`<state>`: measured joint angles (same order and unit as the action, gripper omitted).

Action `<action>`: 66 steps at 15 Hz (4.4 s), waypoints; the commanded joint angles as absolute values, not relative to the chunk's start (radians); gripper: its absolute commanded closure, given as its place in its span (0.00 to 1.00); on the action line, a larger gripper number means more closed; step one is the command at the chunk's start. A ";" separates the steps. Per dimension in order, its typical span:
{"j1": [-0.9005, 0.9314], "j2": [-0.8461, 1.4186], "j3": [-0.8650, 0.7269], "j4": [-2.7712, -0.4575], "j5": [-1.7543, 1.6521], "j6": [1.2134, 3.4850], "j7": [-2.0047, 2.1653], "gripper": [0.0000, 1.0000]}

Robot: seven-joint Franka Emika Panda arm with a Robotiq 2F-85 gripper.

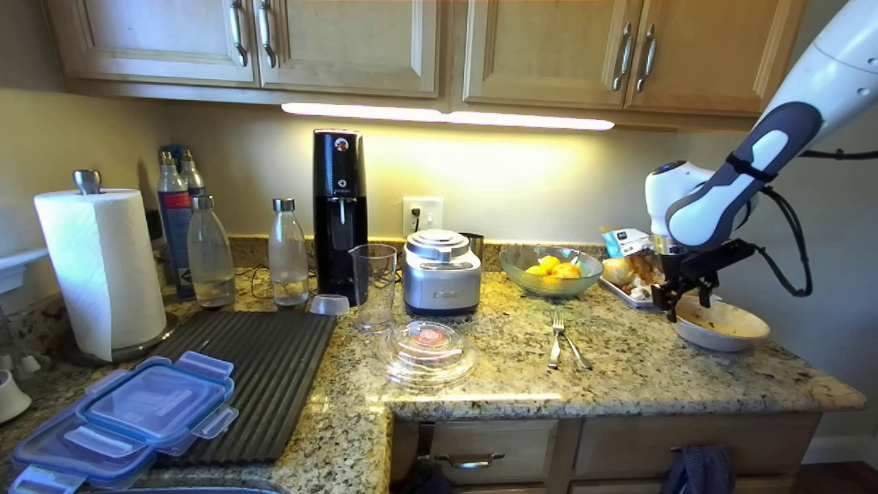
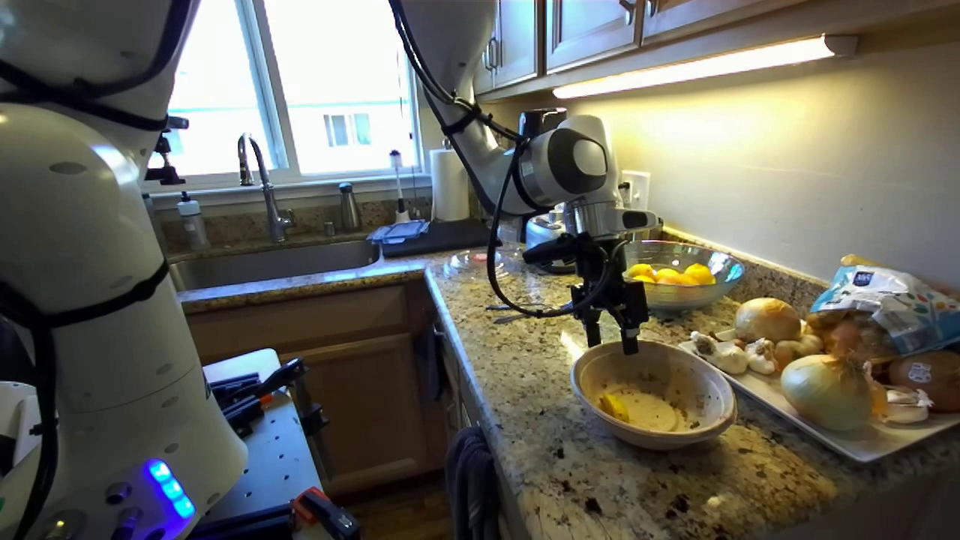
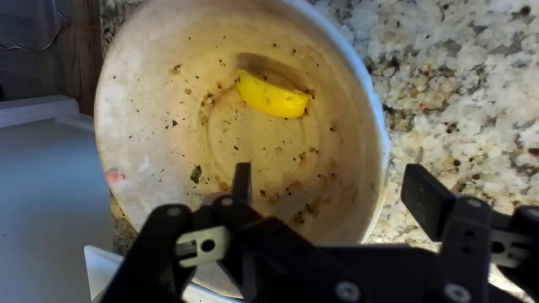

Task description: Pick up the folks from the bowls and put them on the countertop. Separate the bowls and place the top bowl on the countertop.

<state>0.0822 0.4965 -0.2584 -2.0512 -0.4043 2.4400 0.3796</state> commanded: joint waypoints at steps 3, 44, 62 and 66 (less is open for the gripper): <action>0.056 0.504 -0.244 -2.035 -0.361 2.423 0.370 0.53; 0.011 0.350 -0.152 -2.183 -0.136 2.372 0.263 0.04; -0.063 0.369 -0.141 -2.128 0.010 2.374 0.203 0.25; -0.075 0.384 -0.138 -2.121 0.035 2.370 0.196 0.33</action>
